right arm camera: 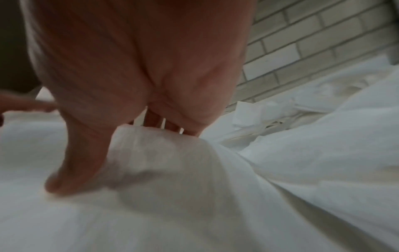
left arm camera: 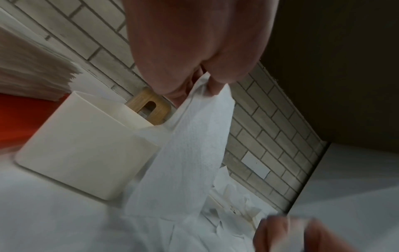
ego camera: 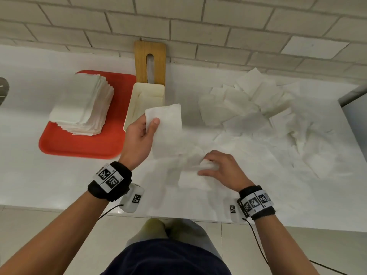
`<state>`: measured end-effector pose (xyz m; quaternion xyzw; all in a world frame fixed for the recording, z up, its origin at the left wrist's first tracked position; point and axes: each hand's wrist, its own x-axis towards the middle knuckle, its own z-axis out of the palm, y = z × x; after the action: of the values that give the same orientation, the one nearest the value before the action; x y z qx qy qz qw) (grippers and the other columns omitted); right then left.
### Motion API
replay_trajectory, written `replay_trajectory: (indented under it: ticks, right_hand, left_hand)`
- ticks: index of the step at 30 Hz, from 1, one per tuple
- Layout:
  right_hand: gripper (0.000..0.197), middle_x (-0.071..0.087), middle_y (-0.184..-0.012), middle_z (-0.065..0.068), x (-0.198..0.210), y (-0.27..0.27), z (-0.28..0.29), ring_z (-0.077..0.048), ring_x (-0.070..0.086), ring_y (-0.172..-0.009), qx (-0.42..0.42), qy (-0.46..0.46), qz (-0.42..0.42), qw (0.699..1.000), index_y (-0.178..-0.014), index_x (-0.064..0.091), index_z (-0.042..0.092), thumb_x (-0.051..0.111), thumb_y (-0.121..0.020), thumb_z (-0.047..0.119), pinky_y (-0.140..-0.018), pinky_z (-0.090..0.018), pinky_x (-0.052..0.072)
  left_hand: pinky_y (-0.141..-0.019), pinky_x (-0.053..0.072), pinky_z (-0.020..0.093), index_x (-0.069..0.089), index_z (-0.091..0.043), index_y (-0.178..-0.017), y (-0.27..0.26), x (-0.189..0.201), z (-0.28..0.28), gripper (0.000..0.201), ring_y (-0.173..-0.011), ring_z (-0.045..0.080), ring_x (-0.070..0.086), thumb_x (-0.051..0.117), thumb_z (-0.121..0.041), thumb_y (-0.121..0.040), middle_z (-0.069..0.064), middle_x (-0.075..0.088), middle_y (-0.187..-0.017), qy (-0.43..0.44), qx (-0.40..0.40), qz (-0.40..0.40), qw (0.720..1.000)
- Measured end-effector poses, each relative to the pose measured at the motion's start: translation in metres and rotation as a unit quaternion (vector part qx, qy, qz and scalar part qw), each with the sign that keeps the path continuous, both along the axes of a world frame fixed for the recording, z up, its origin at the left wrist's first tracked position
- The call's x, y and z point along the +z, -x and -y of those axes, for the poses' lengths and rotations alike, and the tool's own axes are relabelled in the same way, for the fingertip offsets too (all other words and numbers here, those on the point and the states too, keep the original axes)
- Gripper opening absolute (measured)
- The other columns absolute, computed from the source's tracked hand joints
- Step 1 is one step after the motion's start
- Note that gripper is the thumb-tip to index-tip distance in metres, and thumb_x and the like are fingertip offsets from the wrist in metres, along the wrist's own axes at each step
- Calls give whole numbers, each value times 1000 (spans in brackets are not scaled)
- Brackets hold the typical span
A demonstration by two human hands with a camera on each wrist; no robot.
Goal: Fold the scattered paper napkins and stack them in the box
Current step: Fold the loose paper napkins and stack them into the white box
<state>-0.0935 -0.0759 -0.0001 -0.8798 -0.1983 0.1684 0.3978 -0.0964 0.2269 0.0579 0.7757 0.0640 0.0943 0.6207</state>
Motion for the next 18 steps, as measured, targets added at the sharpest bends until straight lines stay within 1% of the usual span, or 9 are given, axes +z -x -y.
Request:
replay_trajectory:
  ticks: [2,4,5,8,11,13,15,17,18]
  right_hand:
    - [42,58,-74,7,24,-7,-6,-12,53,-68,-82,-92,-20,992,-82,61,9,91,-85,38,-68,-30,45]
    - [41,72,-84,-8,49,-14,-19,-31,65,-76,-133,-179,-29,975,-93,68,2,88,-90,38,-74,-45,55]
    - [33,79,-95,-8,61,-16,-28,-32,74,-87,-149,-220,-30,964,-103,73,4,85,-93,33,-80,-47,59]
    - [18,81,-106,-7,78,-26,-51,-26,78,-97,-210,-299,-19,931,-114,73,8,76,-102,20,-81,-41,61]
    - [18,81,-102,-8,74,-38,-58,-23,78,-92,-282,-335,-22,899,-114,65,9,71,-105,24,-78,-39,62]
    - [18,81,-101,-9,61,-45,-51,-26,78,-91,-325,-318,-39,890,-111,61,13,67,-107,31,-82,-45,62]
    - [17,81,-101,-12,46,-48,-40,-24,75,-85,-351,-305,-54,884,-108,61,17,65,-108,33,-81,-46,60]
    - [18,81,-99,-12,39,-48,-30,-19,72,-81,-369,-309,-64,874,-110,62,14,63,-108,32,-78,-41,58]
    - [19,80,-95,-8,38,-47,-27,-14,71,-78,-375,-316,-67,869,-112,61,10,62,-109,29,-75,-35,58]
  left_hand:
    - [-92,60,62,71,-28,-128,-5,-5,4,30,-105,30,77,54,-45,-110,1,80,-112,4,-8,-20,1000]
    - [-95,58,61,71,-22,-126,-9,-9,13,36,-106,33,75,50,-47,-111,6,79,-112,7,-37,-42,998]
    - [-99,57,59,72,-21,-124,-11,-10,18,38,-108,34,73,48,-48,-111,7,79,-113,11,-48,-52,997]
    - [-98,53,42,74,-21,-117,-14,-13,31,37,-103,22,71,44,-43,-112,2,78,-111,32,-54,-58,996]
    - [-82,48,40,64,-2,-107,-17,-15,31,47,-83,20,59,45,-45,-112,12,64,-88,23,-23,-68,997]
    - [-75,44,38,59,1,-104,-16,-14,25,50,-78,19,52,44,-46,-112,9,55,-82,-6,-2,-64,998]
    - [-73,43,37,59,0,-104,-14,-13,18,51,-76,16,51,44,-49,-111,14,57,-81,-35,11,-59,998]
    - [-69,43,35,61,-12,-107,-11,-11,13,29,-69,8,54,46,-36,-114,16,62,-81,-78,18,-41,996]
    - [-68,44,34,59,-18,-115,-9,-9,12,15,-63,10,54,47,-27,-114,14,62,-79,-100,20,-27,994]
